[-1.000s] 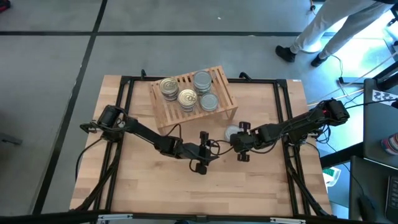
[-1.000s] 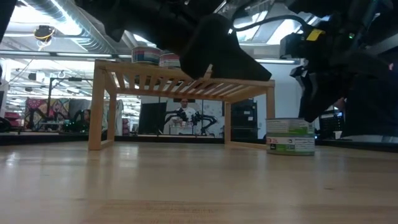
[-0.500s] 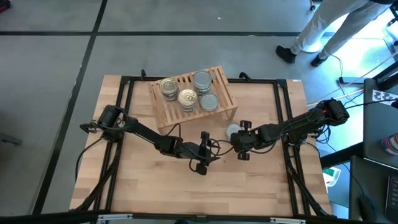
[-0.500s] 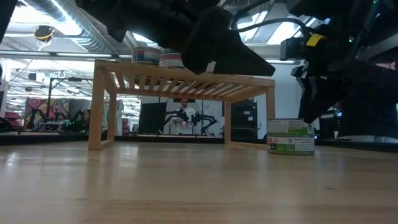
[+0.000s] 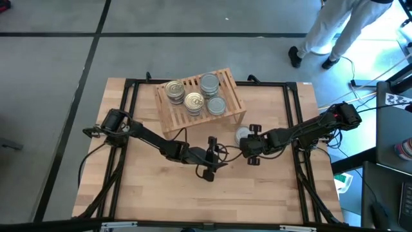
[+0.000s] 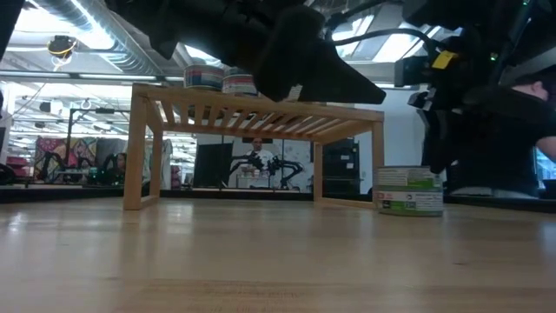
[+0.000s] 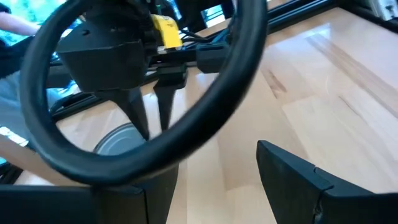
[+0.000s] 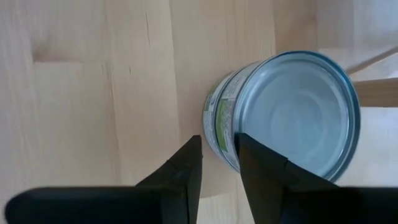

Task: Stack canned seafood by type on shelf
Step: Stack the green tuna can on top of the green tuna can on the shelf

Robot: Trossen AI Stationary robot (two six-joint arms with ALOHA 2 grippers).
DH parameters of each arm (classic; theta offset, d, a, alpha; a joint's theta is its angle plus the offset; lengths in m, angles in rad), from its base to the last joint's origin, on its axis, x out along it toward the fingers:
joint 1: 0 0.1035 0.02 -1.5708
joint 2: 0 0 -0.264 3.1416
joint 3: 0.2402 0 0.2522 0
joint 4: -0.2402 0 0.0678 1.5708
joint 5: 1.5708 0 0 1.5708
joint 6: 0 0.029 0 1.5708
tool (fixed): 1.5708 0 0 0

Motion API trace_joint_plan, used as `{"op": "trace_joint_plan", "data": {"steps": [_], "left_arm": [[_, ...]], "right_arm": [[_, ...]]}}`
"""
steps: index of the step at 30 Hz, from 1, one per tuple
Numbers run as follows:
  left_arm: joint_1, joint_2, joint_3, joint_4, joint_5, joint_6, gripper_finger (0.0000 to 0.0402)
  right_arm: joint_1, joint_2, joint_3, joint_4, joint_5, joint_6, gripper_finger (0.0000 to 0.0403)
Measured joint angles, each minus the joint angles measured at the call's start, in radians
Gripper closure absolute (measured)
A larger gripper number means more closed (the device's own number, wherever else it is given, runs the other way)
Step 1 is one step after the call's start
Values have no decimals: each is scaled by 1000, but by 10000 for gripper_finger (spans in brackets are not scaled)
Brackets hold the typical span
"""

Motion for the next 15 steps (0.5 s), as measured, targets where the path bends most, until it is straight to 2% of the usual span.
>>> {"op": "trace_joint_plan", "data": {"steps": [5, 15], "left_arm": [[-2, 0, 0, 0, 63, 0, 190], [-3, 0, 0, 5, 67, 0, 190]], "right_arm": [[0, 31, 2, -15, 5, -3, 300], [1, 56, 0, -13, 73, -26, 308]]}}
